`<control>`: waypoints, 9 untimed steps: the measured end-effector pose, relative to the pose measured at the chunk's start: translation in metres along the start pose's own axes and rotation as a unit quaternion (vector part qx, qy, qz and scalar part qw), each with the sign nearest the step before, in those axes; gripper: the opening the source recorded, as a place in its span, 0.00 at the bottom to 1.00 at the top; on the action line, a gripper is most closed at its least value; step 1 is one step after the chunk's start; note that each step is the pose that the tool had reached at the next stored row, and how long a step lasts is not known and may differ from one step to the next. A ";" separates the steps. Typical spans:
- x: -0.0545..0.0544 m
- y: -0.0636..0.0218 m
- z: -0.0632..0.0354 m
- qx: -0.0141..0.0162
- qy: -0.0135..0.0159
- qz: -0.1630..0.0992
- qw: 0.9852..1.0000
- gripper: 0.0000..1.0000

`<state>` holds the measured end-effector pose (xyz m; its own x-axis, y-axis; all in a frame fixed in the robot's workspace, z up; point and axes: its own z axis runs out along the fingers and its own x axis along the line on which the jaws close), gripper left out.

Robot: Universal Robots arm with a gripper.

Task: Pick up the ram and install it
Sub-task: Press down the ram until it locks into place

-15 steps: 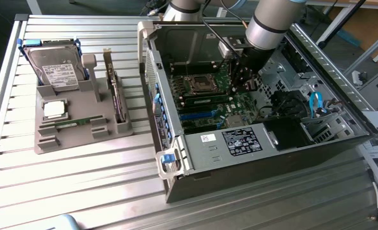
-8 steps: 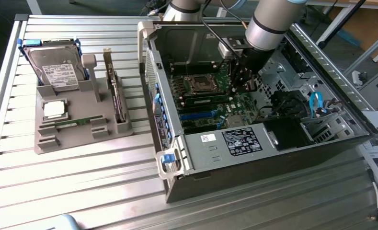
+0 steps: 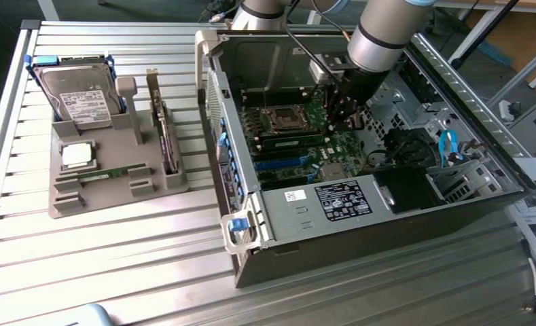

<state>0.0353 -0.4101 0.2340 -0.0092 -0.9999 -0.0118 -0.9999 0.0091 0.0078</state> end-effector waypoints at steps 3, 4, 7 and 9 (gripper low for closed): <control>0.000 0.0000 0.0003 0.000 0.000 0.000 1.000 0.11; 0.000 0.0000 0.0004 0.000 0.000 0.000 1.000 0.11; 0.000 0.0000 0.0011 0.000 0.000 0.000 1.000 0.11; 0.000 0.0000 0.0017 0.000 0.000 0.000 1.000 0.11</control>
<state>0.0353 -0.4101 0.2323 -0.0092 -0.9999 -0.0117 -0.9999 0.0091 0.0079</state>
